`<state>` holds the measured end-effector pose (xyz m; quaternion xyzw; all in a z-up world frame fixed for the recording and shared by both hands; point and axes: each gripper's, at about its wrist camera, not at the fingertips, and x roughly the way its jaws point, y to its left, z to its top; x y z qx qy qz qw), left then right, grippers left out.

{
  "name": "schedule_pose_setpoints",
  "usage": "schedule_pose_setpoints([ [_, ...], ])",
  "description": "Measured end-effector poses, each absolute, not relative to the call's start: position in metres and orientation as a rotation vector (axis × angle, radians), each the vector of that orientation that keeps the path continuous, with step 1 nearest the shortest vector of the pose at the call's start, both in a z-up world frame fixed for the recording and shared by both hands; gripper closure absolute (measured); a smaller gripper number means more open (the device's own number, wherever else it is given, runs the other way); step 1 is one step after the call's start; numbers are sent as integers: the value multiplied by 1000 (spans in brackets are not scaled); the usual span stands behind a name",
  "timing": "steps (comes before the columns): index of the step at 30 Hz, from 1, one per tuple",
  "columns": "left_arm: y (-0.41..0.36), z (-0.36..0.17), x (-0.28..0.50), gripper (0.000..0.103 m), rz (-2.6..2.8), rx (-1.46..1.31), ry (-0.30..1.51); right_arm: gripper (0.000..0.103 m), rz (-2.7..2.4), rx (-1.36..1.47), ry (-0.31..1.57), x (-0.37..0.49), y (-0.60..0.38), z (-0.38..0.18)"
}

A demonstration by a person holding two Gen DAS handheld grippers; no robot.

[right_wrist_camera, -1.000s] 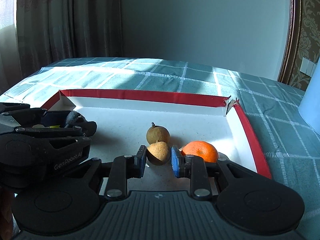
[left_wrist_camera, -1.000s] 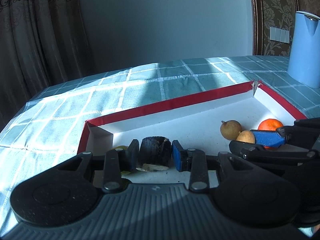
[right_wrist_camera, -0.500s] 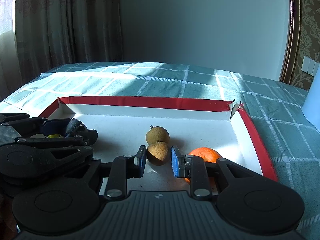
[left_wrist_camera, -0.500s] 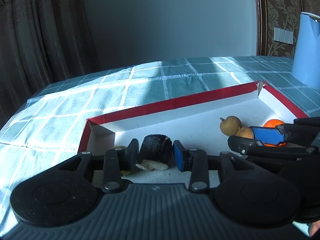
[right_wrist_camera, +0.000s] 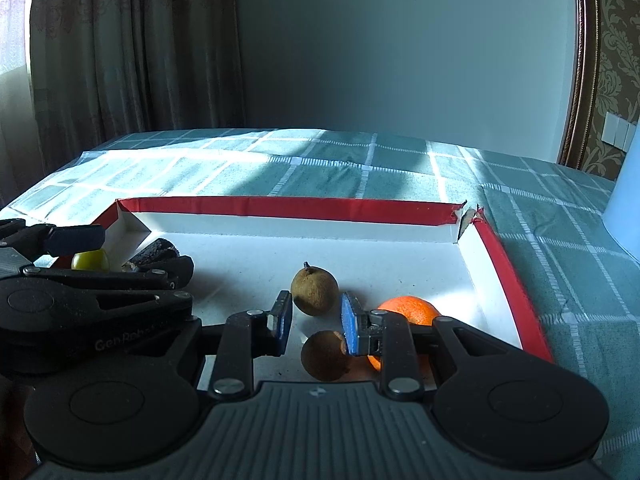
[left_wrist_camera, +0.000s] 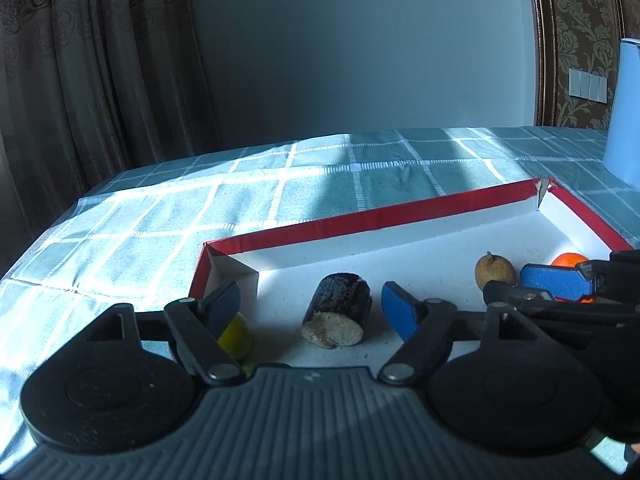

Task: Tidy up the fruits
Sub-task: 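Open the right gripper to drop the brown fruit in the tray, then withdraw both open grippers toward the items beside the tray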

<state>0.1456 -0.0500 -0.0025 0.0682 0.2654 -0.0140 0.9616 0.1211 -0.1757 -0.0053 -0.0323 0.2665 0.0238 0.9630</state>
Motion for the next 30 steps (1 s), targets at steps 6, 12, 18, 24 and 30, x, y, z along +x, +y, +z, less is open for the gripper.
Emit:
schedule_pose_setpoints([
  [6, -45, -1, 142, 21, -31, 126, 524, 77, 55, -60, 541, 119, -177, -6],
  [12, -33, 4, 132, 8, -34, 78, 493, 74, 67, -52, 537, 116, -178, -6],
  [18, -28, 9, 120, 0, -55, 44, 451, 37, 65, -90, 487, 104, -170, -4],
  [24, -21, 10, 108, 0, -66, 21, 450, 37, 57, -113, 460, 96, -170, -2],
  [30, -9, 11, 85, 0, -71, 5, 447, 37, 50, -109, 439, 77, -174, 1],
])
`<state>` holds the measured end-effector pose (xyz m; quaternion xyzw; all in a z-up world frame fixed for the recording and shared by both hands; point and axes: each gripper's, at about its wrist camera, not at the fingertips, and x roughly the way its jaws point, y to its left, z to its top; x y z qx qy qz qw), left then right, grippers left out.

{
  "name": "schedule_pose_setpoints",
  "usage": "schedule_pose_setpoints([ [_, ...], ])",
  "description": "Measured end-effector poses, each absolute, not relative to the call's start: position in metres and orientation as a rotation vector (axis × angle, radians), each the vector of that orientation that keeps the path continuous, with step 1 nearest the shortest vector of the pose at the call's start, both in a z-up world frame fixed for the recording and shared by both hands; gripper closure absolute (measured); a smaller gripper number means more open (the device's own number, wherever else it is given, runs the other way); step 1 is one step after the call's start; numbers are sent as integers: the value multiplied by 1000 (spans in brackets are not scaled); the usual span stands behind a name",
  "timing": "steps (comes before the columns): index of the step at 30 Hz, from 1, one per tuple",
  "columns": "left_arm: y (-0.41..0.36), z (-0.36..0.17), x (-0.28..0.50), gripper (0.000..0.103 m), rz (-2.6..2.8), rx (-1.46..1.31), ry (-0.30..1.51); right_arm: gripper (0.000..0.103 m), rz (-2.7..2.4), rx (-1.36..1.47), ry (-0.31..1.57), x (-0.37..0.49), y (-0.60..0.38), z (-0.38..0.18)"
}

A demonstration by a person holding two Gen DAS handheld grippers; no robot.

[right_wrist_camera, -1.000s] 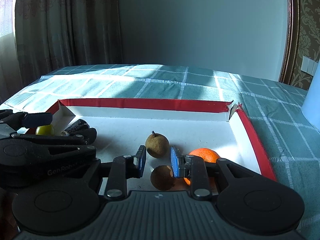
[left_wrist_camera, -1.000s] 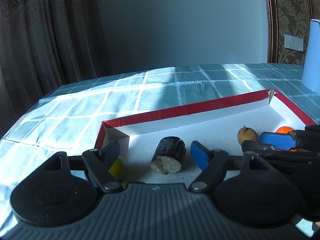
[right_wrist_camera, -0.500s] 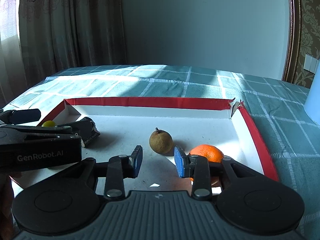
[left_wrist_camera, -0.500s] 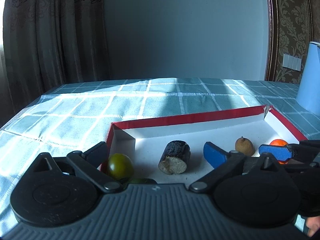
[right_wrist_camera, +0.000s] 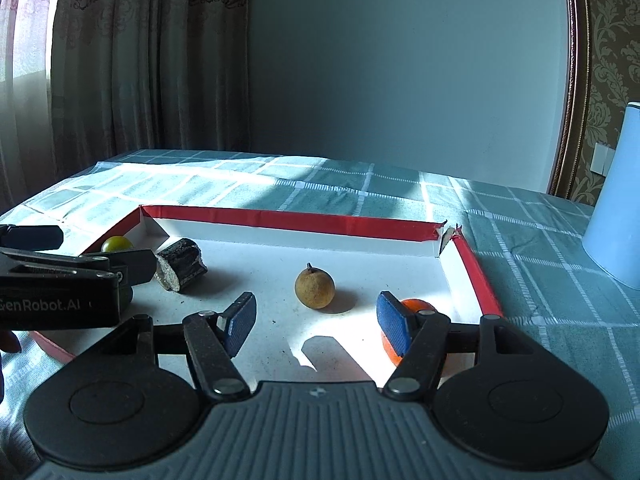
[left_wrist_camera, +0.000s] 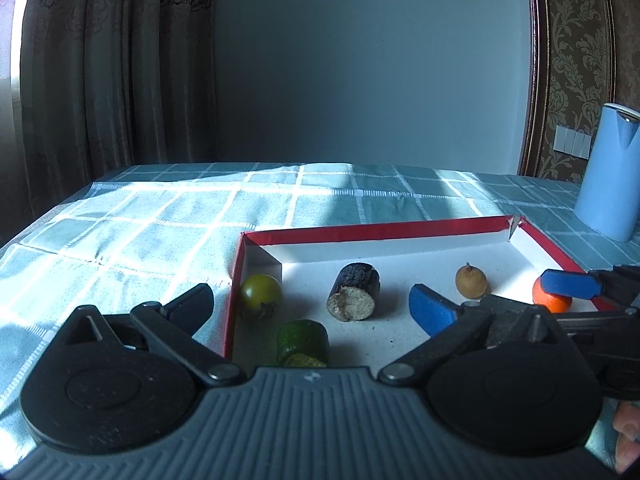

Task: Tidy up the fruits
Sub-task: 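Withdraw both open grippers toward the items beside the tray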

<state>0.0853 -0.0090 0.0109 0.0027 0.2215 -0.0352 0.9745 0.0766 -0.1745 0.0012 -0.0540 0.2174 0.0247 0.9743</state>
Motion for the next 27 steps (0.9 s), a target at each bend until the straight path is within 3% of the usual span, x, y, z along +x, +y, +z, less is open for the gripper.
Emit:
schedule_pose_setpoints([
  [6, -2, 7, 53, 0, -100, 50, 435, 36, 55, -79, 442, 53, -184, 3],
  [9, 2, 4, 41, 0, -129, 59, 447, 29, 51, -57, 456, 44, -189, 3],
  [27, -14, -15, 18, 0, -311, 180, 556, 29, 60, 37, 463, 5, -212, 2],
])
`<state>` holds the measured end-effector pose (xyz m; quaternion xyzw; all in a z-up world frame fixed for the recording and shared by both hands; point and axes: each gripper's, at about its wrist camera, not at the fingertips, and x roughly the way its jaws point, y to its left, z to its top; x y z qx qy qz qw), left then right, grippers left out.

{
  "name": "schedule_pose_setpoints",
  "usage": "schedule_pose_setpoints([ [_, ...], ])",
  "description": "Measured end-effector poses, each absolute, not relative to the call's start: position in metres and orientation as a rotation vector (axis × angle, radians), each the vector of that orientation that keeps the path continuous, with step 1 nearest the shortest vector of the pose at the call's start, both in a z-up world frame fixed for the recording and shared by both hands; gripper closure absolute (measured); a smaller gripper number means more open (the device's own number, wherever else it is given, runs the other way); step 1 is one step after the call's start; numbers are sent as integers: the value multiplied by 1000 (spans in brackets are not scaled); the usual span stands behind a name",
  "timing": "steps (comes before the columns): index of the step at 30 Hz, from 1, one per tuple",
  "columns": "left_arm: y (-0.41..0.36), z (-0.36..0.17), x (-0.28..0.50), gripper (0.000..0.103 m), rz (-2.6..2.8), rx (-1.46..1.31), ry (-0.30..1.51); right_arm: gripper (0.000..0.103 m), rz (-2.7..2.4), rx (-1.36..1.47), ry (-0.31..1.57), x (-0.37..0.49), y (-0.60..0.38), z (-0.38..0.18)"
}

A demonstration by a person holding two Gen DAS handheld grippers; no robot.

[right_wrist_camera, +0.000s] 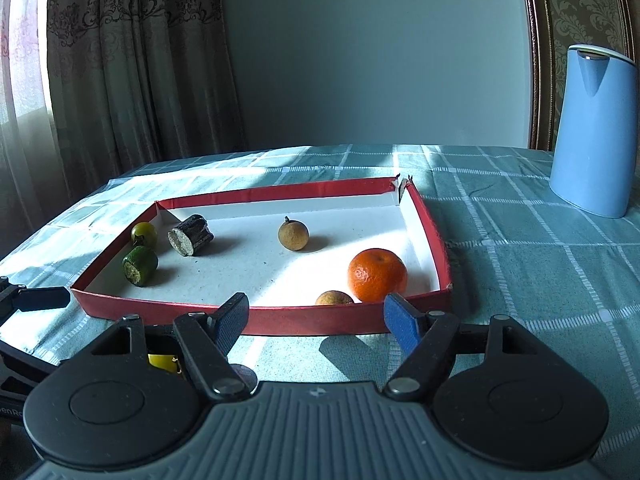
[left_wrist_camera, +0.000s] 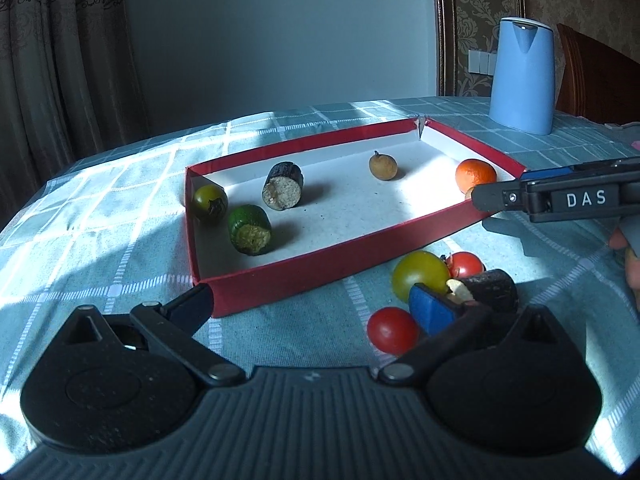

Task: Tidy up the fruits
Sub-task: 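Withdraw both open grippers toward the items beside the tray, then grasp the red cherry tomato with the left while the right grasps the dark wood log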

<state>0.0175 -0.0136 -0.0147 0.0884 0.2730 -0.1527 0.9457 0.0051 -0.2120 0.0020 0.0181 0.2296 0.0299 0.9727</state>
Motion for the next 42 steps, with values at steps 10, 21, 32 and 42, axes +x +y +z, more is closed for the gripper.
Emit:
schedule_pose_setpoints([
  [10, -18, -17, 13, 17, -409, 203, 568, 29, 62, 19, 451, -6, -210, 0],
  [21, -32, -20, 3, 68, -557, 260, 586, 29, 74, -19, 449, -13, -203, -4],
  [32, -28, -17, 2, 73, -551, 234, 567, 29, 64, -16, 445, -22, -206, -6],
  [42, -30, -18, -1, 82, -576, 245, 573, 29, 51, -6, 447, -30, -209, -8],
])
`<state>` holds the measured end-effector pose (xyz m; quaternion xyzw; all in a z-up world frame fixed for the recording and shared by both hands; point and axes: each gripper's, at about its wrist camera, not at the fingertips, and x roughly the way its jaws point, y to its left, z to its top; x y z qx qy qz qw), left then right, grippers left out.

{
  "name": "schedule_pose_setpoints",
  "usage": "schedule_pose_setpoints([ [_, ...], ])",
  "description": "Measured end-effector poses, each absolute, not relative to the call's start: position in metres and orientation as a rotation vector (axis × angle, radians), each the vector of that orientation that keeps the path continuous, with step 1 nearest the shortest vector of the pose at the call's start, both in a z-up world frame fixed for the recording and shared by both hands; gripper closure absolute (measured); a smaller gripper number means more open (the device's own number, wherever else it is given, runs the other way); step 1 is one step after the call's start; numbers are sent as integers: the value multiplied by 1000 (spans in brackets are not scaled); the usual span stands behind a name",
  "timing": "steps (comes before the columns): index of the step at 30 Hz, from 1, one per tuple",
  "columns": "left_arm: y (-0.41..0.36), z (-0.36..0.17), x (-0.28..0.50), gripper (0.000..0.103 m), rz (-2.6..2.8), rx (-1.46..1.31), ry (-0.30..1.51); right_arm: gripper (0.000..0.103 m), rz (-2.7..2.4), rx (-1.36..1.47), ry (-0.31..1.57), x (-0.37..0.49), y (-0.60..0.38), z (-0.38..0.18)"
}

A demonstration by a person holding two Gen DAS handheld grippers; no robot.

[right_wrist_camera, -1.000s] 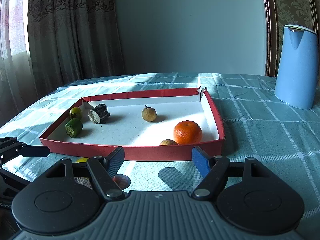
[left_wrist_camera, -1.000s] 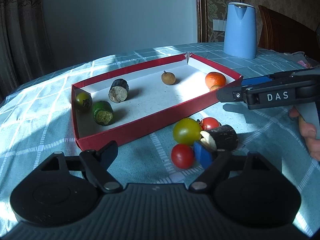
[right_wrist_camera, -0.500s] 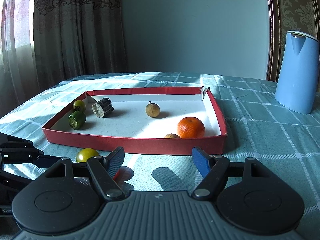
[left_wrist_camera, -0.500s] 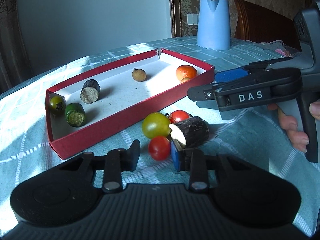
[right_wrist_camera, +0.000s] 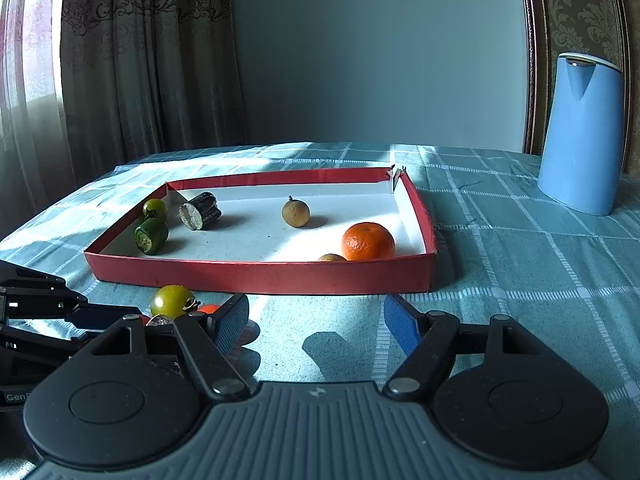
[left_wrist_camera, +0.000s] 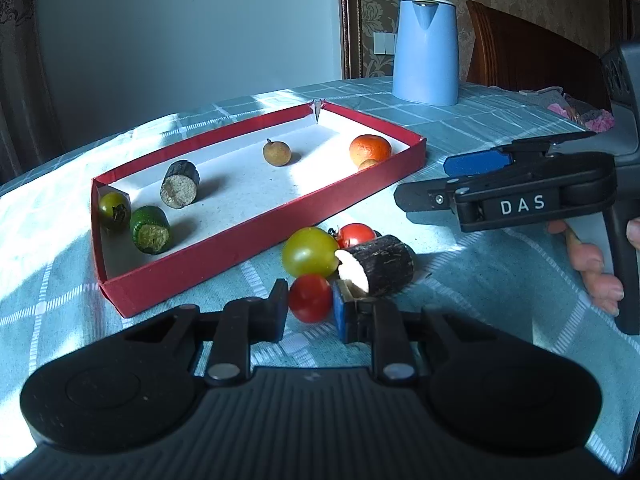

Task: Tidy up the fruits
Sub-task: 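Grasp the red cherry tomato with the left while the right grasps the dark wood log, then carry the red tomato and the wood log into the tray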

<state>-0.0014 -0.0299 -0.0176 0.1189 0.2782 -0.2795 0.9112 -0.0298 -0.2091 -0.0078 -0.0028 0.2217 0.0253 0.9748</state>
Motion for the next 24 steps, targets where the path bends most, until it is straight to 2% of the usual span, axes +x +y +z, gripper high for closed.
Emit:
schedule_pose_setpoints([
  [24, -10, -16, 8, 82, -413, 186, 585, 29, 186, 103, 510, -58, -185, -14],
])
